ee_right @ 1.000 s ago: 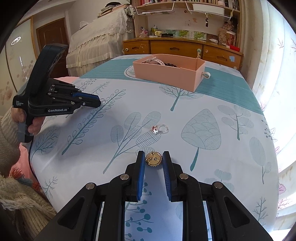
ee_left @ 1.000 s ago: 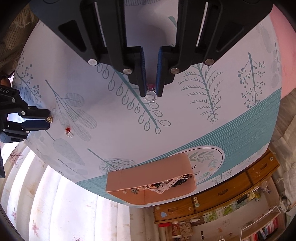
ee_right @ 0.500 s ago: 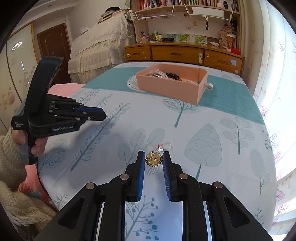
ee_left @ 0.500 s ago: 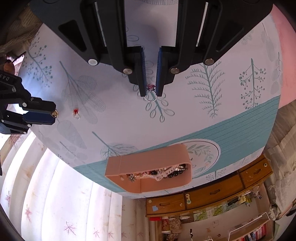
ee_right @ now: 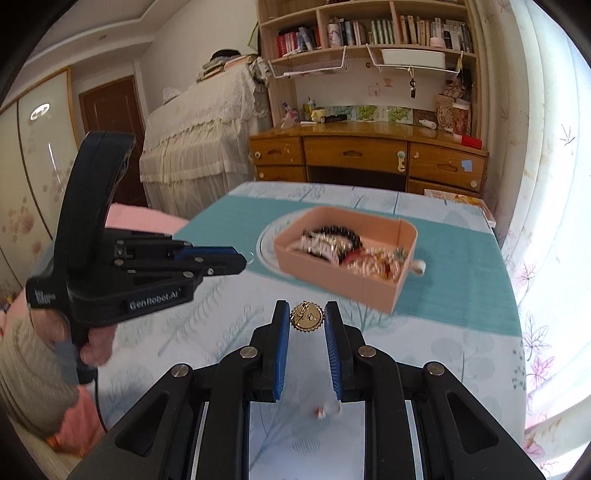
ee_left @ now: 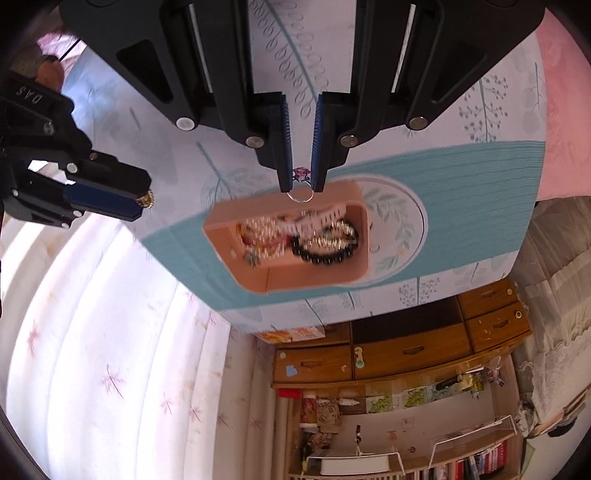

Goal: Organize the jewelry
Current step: 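Drop pink ring into box with left tool while right drops gold pendant there, then withdraw left tool from box while right tool moves to red-gem ring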

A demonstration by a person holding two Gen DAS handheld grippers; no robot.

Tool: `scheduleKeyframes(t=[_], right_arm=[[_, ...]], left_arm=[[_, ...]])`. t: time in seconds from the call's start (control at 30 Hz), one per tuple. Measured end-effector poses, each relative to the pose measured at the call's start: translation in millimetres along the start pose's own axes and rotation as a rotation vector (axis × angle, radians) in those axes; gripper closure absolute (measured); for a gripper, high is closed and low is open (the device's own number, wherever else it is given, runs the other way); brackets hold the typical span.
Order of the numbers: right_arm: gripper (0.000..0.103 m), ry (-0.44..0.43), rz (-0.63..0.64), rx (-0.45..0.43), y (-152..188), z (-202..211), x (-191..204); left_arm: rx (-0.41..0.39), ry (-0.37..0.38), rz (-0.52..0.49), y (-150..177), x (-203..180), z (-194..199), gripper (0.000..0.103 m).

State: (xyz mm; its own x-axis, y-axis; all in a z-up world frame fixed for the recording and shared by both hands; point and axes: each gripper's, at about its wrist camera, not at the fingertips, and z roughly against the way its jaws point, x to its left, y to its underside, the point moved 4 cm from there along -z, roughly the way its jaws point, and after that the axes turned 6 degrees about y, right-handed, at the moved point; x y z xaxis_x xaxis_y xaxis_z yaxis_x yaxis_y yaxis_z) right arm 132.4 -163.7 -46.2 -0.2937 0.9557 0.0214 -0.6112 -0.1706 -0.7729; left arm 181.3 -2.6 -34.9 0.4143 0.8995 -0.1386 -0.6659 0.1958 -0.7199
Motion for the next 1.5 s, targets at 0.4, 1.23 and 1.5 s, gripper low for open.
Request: scheduleKeyframes(t=[0.4, 1.23, 1.5], right_arm=[[0.084, -0.035, -0.203, 0.014, -101.3, -34.2, -39.9], [0.07, 0.094, -0.397, 0.169, -143.8, -191.3, -118.1], [0.071, 0.081, -0.388, 0.138, -126.6, -171.7, -109.4]], left_arm=[[-0.026, 0.07, 0.158, -67.2, 16.2, -24.8, 0.095], [0.077, -0.017, 0.312, -88.1, 71.9, -117.6, 0.049], [0.045, -0.059, 0.328, -68.0, 78.8, -96.2, 0.049]])
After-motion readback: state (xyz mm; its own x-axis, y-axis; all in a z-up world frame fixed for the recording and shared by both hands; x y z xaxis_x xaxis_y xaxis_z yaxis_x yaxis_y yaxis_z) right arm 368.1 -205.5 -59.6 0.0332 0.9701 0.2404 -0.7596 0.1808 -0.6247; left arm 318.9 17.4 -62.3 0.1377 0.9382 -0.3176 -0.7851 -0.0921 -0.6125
